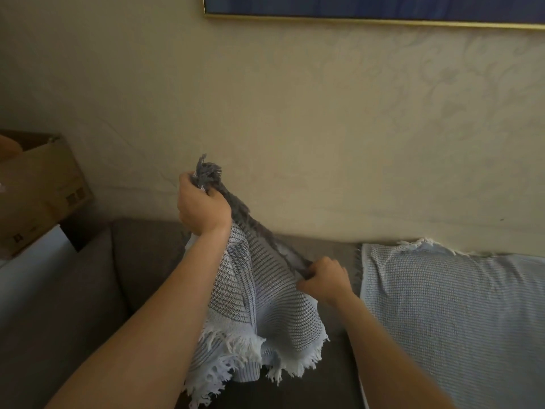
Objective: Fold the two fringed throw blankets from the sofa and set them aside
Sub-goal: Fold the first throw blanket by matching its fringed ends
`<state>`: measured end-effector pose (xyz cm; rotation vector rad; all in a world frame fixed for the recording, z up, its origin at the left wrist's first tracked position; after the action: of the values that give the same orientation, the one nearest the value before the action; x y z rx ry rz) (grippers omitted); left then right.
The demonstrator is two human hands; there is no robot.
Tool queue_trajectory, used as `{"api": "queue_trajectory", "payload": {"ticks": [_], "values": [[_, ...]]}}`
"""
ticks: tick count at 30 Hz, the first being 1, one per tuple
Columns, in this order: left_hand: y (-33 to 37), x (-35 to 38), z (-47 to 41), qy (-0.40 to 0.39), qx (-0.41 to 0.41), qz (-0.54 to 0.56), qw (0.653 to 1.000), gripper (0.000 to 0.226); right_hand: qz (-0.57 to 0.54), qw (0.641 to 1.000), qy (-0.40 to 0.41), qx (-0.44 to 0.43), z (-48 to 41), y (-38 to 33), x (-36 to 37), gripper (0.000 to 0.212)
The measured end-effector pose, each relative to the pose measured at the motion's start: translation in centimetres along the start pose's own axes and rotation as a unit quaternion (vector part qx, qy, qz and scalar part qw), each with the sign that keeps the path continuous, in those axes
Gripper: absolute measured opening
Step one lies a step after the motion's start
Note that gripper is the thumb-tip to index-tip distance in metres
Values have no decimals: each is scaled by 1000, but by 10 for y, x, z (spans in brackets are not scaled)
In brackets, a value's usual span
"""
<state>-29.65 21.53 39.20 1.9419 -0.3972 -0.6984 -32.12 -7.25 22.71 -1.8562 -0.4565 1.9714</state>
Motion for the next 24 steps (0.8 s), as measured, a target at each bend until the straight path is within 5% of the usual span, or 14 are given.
{"api": "queue_trajectory", "payload": {"ticks": [6, 14, 24], "values": [[-5, -1, -3, 3, -11, -11, 1000, 15, -10, 998, -16, -66, 2, -2, 9, 44], [-12, 0, -1, 0, -12, -29, 1000, 9, 93, 990, -16, -100, 8, -4, 7, 26], [-15, -2, 5, 3, -20, -56, 998, 6, -86, 995, -25, -51, 15, 15, 11, 22]]}}
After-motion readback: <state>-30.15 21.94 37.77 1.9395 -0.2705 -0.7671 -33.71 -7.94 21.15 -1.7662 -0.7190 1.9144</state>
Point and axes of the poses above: each hand's wrist, its own z-axis away from the middle knuckle, its own x-axis out of the palm, y = z × x, the point moved 7 cm from there along -z, towards the middle knuckle, and after that the axes turned 6 degrees about -z, right-handed, at the moved point
